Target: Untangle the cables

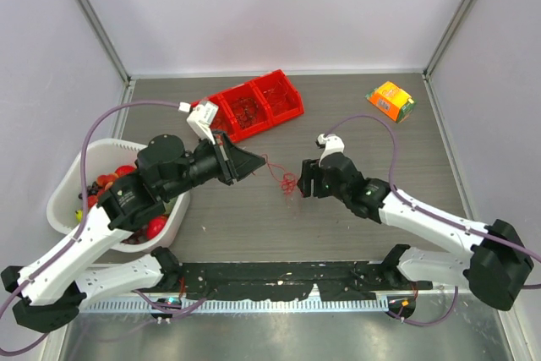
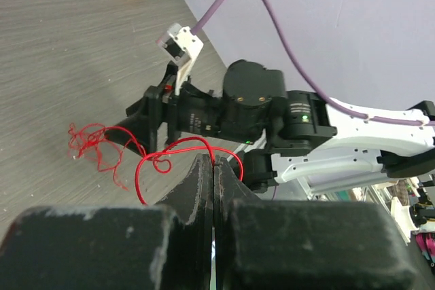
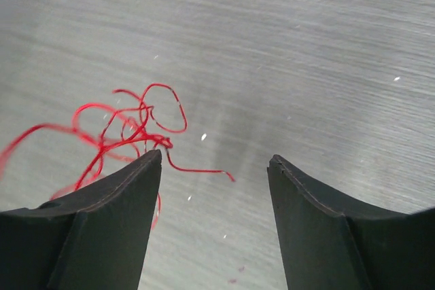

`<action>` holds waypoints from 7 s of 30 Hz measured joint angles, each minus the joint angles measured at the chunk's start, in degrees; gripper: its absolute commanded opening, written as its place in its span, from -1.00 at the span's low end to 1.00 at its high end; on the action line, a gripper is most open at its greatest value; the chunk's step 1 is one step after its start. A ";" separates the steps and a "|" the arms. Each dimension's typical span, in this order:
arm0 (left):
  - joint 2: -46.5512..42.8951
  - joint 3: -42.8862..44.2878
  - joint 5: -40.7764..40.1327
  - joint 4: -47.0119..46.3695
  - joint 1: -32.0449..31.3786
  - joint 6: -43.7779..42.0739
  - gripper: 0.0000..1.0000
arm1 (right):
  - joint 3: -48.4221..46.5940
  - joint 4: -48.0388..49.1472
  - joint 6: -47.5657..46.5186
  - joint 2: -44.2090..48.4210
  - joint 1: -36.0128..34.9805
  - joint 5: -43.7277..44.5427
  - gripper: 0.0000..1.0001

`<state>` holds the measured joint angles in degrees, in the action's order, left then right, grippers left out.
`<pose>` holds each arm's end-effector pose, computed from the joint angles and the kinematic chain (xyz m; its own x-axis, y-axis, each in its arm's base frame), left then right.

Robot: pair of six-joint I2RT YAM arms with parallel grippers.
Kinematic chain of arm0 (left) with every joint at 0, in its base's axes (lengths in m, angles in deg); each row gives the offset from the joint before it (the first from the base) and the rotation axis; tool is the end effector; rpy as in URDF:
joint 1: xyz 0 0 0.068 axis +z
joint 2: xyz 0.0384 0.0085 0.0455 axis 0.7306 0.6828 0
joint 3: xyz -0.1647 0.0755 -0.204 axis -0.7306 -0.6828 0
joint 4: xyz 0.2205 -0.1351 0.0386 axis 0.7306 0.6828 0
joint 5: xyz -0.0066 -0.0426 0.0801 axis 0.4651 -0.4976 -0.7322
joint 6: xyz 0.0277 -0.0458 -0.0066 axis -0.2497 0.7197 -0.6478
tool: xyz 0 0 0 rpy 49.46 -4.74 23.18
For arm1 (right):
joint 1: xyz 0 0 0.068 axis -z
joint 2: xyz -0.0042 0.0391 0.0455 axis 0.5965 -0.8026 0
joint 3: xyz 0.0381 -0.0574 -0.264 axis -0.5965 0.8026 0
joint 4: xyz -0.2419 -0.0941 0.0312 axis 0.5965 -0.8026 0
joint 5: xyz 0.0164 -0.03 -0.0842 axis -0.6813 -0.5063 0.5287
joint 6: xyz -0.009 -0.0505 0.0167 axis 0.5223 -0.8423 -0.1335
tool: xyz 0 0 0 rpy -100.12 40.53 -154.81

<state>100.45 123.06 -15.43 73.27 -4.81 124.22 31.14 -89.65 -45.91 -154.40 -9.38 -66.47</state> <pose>0.1063 -0.1374 0.4321 -0.6242 -0.3297 -0.7083 0.5260 0.4930 -0.6930 0.1744 0.1677 0.2325 -0.6284 -0.0113 -0.7778 -0.3036 0.9242 0.2319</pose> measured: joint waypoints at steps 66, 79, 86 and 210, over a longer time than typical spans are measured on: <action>9.01 47.28 -4.55 12.83 0.00 -12.33 -1.00 | 9.53 40.92 1.31 -22.82 -0.61 -2.45 -0.12; 14.80 61.83 -10.21 16.76 0.00 -17.97 -1.00 | 11.39 25.90 3.69 -12.02 13.44 7.72 0.11; 9.81 51.28 -10.27 13.22 0.00 -17.42 -1.00 | 9.64 22.77 -0.57 -8.87 13.35 -4.50 0.36; 12.31 13.38 -20.35 6.99 0.02 -21.73 -1.00 | 1.36 -10.97 7.91 -1.68 21.05 15.10 -0.47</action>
<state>112.76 136.44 -35.78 80.26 -4.79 102.49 32.49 -100.62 -37.99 -156.08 11.67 -51.37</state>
